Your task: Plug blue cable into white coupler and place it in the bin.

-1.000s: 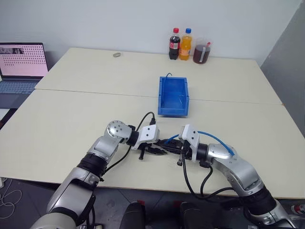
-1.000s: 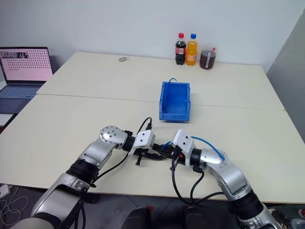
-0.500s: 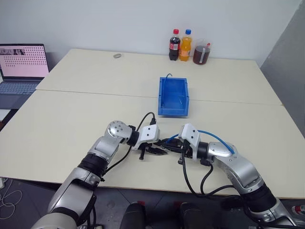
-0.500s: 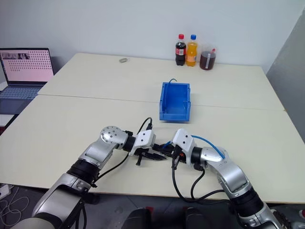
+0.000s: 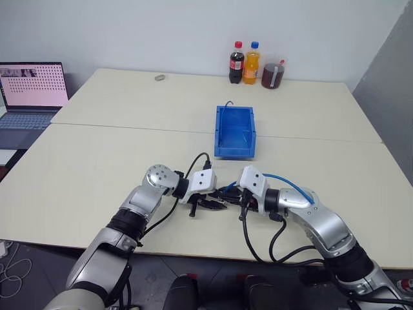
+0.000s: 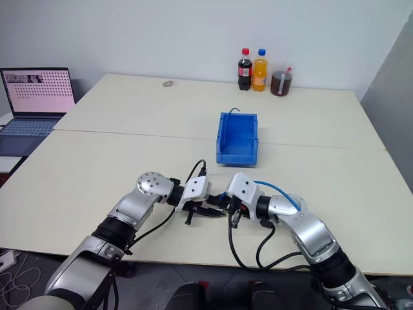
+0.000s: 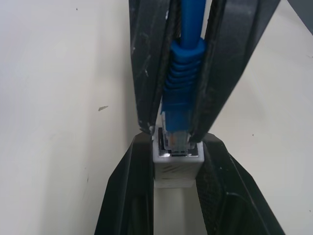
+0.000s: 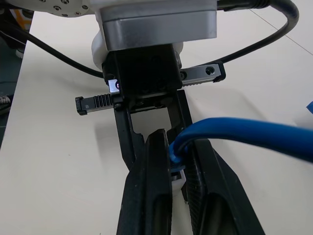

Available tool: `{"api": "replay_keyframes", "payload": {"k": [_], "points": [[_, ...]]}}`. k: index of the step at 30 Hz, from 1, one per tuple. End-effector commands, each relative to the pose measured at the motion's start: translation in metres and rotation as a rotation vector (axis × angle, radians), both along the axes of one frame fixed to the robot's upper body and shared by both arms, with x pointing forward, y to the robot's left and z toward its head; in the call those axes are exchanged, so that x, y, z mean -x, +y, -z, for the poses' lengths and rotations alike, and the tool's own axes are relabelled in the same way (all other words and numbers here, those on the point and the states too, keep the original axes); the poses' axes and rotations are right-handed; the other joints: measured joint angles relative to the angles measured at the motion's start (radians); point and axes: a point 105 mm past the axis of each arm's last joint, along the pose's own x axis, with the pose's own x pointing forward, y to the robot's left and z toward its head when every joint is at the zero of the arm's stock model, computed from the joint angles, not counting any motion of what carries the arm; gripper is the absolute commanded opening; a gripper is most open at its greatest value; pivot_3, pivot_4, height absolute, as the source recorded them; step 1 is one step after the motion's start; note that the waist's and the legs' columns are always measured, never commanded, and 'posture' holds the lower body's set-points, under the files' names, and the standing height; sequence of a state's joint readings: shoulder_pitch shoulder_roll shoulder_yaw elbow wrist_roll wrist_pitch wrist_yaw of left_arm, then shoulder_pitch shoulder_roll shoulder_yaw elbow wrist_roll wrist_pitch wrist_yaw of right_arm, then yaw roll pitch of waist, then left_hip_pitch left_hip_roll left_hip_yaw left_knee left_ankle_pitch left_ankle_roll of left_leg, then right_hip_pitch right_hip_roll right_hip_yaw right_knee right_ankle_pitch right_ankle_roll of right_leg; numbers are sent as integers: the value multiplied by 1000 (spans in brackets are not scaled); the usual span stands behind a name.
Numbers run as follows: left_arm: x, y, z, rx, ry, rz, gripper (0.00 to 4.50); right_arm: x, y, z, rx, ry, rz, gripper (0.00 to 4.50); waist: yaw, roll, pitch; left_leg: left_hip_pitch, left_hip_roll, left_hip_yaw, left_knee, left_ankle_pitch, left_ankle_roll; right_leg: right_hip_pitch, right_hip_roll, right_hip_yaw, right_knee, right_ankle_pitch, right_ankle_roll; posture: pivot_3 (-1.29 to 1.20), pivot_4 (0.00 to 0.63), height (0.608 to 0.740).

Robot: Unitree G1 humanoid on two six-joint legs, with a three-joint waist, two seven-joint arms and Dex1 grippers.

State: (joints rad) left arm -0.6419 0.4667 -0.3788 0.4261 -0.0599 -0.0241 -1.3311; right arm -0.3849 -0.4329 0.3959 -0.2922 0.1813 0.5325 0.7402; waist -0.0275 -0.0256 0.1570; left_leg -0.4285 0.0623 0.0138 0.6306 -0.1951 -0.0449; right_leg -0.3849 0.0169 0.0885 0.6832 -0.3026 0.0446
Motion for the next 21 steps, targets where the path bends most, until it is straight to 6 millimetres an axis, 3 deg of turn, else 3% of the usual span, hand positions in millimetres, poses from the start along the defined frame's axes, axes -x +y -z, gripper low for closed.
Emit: {"api": "replay_keyframes", "payload": {"k": [1, 12, 21], "points": [[2, -4, 8, -27, 5, -4, 808, 3, -6, 19, 73, 57, 6, 110, 0, 0, 0, 1, 0, 0, 0, 0, 0, 1, 0, 0, 0, 0, 0, 0, 150, 740], [0, -5, 9, -24, 1, -18, 808, 8, -11, 30, 126, 118, 10, 110, 5, 1, -1, 2, -1, 0, 0, 0, 0, 4, -1, 0, -2, 0, 0, 0, 150, 740], [0, -5, 9, -23, -2, -18, 808, 7, 0, 33, 110, 151, -9, 109, 4, 1, -1, 4, -1, 0, 0, 0, 0, 4, -1, 0, -2, 0, 0, 0, 150, 740]]}}
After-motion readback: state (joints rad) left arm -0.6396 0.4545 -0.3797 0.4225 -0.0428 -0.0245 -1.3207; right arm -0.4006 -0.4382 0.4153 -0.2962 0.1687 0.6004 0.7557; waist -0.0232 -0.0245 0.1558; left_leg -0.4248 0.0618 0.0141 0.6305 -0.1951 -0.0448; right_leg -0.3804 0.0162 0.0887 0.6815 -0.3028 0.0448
